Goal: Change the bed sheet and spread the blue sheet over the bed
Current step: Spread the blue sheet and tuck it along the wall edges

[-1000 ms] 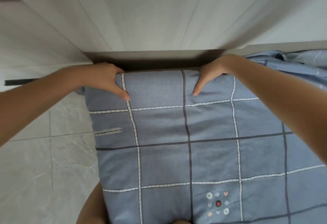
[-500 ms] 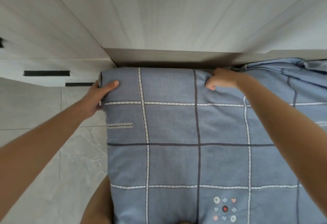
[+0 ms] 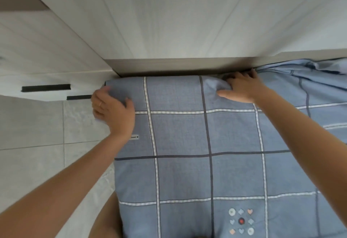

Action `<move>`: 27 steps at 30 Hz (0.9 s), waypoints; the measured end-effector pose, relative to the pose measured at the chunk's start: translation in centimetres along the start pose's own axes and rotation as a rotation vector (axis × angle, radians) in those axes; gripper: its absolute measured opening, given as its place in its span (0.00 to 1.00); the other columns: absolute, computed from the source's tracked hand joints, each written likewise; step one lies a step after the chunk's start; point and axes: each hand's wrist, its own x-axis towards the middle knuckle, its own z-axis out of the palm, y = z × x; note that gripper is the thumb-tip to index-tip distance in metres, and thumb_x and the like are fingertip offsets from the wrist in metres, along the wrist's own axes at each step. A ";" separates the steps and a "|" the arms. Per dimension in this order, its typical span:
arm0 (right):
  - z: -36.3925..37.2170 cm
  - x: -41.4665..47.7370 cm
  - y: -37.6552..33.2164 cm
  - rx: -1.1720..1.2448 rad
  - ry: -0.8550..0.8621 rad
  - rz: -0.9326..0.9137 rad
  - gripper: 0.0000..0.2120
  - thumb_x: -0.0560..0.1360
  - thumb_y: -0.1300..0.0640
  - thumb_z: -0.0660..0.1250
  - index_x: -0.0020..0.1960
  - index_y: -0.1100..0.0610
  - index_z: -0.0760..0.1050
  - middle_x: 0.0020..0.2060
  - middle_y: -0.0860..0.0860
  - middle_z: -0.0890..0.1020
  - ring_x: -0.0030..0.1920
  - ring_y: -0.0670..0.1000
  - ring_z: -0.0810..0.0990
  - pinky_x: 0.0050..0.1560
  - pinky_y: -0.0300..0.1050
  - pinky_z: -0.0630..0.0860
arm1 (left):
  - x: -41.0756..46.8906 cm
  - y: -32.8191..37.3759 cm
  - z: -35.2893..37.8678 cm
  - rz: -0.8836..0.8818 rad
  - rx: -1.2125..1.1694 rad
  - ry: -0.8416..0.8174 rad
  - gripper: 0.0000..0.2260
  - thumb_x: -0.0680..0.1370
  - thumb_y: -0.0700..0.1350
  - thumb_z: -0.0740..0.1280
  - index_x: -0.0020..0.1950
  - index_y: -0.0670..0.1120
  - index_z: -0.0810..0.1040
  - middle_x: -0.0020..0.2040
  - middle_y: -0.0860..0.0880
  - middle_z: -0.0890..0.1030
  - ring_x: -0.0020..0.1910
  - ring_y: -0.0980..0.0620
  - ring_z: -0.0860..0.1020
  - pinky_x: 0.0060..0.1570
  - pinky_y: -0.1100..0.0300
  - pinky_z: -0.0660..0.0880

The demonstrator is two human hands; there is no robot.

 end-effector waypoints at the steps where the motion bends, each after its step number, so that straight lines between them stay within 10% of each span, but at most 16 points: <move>1: -0.6 -0.5 0.7 -0.015 -0.035 0.012 0.39 0.69 0.25 0.51 0.74 0.45 0.60 0.74 0.52 0.64 0.73 0.55 0.60 0.73 0.54 0.51 | -1.2 0.7 0.3 0.180 -0.005 -0.019 0.24 0.70 0.41 0.69 0.64 0.39 0.66 0.65 0.38 0.67 0.65 0.39 0.65 0.65 0.44 0.58; 6: -3.7 -0.5 2.3 0.258 -0.513 0.118 0.56 0.58 0.19 0.59 0.77 0.50 0.54 0.76 0.50 0.56 0.76 0.54 0.55 0.74 0.52 0.54 | -5.4 3.8 3.4 0.694 0.164 -0.393 0.36 0.65 0.62 0.69 0.66 0.48 0.61 0.70 0.42 0.63 0.71 0.46 0.57 0.67 0.40 0.53; 10: -3.5 -0.1 2.6 0.249 -0.585 0.088 0.53 0.62 0.21 0.59 0.78 0.48 0.51 0.77 0.50 0.52 0.77 0.54 0.51 0.75 0.54 0.51 | -6.6 6.1 5.4 0.653 0.421 -0.564 0.49 0.62 0.66 0.73 0.75 0.51 0.52 0.77 0.46 0.44 0.76 0.46 0.37 0.66 0.33 0.35; 16: -3.7 -1.0 3.8 0.243 -0.602 0.018 0.45 0.67 0.23 0.52 0.77 0.44 0.49 0.78 0.49 0.49 0.77 0.54 0.48 0.73 0.54 0.49 | -6.8 8.2 6.7 0.473 0.631 -0.703 0.54 0.65 0.63 0.73 0.76 0.54 0.37 0.75 0.49 0.29 0.72 0.43 0.28 0.63 0.29 0.32; 22: 0.4 -0.5 4.7 0.024 0.069 -0.031 0.52 0.64 0.20 0.42 0.66 0.57 0.73 0.67 0.57 0.70 0.69 0.57 0.64 0.70 0.55 0.54 | -8.8 11.1 7.1 0.300 0.656 -0.703 0.53 0.69 0.52 0.73 0.76 0.47 0.35 0.74 0.44 0.28 0.73 0.40 0.29 0.66 0.27 0.38; 27: 7.2 -4.2 12.5 0.014 0.682 -0.326 0.31 0.73 0.38 0.57 0.67 0.59 0.70 0.62 0.57 0.75 0.66 0.58 0.69 0.73 0.56 0.52 | -12.1 13.2 8.0 0.709 0.531 -0.837 0.56 0.68 0.57 0.72 0.75 0.48 0.29 0.73 0.48 0.25 0.72 0.48 0.27 0.66 0.30 0.36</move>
